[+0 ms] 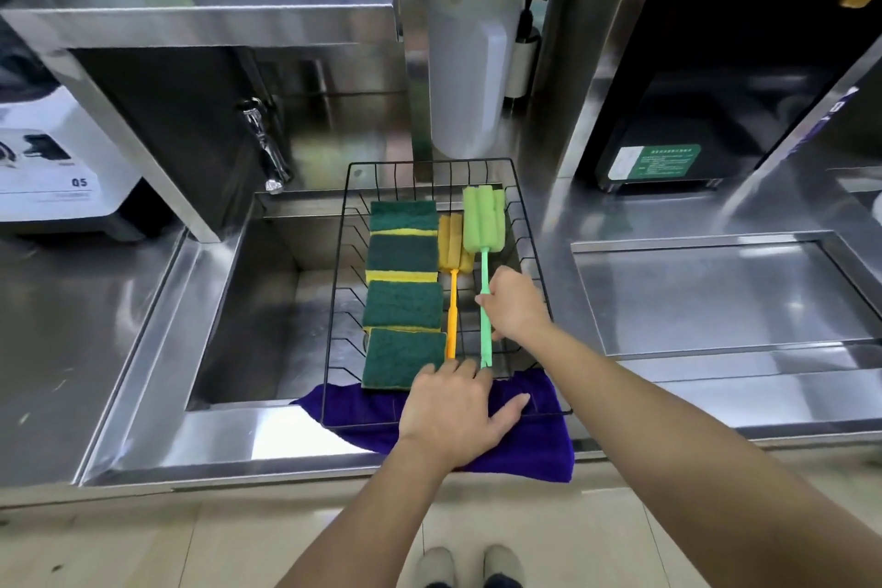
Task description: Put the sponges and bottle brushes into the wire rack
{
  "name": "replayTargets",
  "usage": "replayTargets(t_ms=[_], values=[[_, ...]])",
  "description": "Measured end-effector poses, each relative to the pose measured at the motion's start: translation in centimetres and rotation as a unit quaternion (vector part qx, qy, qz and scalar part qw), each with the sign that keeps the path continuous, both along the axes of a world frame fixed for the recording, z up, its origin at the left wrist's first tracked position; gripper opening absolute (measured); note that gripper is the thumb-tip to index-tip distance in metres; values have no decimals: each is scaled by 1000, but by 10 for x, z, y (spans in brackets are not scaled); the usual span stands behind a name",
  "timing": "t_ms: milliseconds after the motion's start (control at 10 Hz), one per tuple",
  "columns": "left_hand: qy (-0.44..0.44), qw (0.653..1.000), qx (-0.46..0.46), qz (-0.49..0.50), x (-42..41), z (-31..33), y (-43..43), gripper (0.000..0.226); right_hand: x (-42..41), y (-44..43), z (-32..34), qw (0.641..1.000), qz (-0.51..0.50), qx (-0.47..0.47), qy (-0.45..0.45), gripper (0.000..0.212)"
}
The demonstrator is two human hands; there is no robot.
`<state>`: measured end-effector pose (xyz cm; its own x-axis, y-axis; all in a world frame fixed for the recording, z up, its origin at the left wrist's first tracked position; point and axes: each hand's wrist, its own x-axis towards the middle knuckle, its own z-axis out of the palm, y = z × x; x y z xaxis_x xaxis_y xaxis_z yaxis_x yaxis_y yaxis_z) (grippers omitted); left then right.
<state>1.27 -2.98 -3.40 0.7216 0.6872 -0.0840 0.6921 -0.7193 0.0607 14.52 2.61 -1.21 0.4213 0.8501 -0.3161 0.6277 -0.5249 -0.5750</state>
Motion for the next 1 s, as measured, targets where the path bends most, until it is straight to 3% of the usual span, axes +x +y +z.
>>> replayTargets(t_ms=[200, 300, 500, 800, 900, 1000], values=[[-31, 999, 5, -8, 1, -4, 0, 77, 2, 1, -7, 997, 17, -56, -39, 4], [-37, 999, 4, -5, 0, -5, 0, 74, 1, 0, -10, 992, 35, -84, -93, 22], [-42, 999, 6, -8, 1, -4, 0, 75, -3, -1, -11, 981, 58, -110, -147, 29], [-11, 1000, -3, -16, 0, 1, 1, 76, 2, -6, 5, 991, 25, -60, -114, 30], [-26, 999, -21, 0, -2, 8, 5, 61, 14, -3, 22, 996, 34, -12, -77, 16], [-113, 993, 26, 25, -5, 18, 18, 57, 29, 1, 51, 996, 3, 94, 13, 11]])
